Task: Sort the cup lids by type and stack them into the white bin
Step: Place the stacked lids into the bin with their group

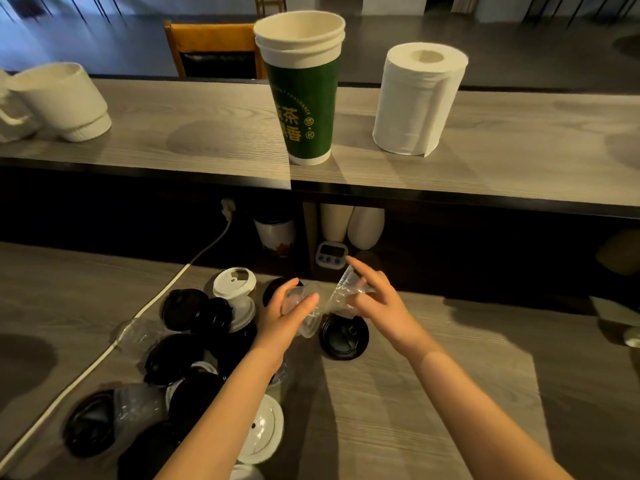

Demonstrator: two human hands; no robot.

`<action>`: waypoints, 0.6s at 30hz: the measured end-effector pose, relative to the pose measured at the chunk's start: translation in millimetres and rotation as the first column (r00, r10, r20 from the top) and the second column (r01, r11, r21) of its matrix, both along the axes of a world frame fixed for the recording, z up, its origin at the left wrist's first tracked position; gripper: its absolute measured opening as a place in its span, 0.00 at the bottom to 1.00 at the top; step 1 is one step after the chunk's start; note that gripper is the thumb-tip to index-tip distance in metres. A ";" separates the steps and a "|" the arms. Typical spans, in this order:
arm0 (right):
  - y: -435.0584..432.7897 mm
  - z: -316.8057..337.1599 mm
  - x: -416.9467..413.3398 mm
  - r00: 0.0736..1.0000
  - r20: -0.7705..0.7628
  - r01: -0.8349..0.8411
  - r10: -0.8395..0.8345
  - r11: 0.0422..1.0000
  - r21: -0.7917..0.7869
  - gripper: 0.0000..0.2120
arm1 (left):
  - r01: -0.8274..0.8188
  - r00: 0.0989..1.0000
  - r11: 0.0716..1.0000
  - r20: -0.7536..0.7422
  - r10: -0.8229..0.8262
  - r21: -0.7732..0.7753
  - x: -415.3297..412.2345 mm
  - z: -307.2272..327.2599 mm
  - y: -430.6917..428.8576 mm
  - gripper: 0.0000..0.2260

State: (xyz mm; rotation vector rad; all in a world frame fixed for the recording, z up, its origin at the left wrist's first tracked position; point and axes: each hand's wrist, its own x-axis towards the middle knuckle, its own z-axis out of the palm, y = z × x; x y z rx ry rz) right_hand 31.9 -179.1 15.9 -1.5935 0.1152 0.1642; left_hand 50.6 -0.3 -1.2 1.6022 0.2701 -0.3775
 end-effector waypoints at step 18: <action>0.3 2.8 -46.8 0.956 0.101 -0.122 0.277 0.683 -0.720 0.10 | 0.006 0.999 0.972 -0.044 -0.017 -0.235 -44.1 20.8 -19.9 0.27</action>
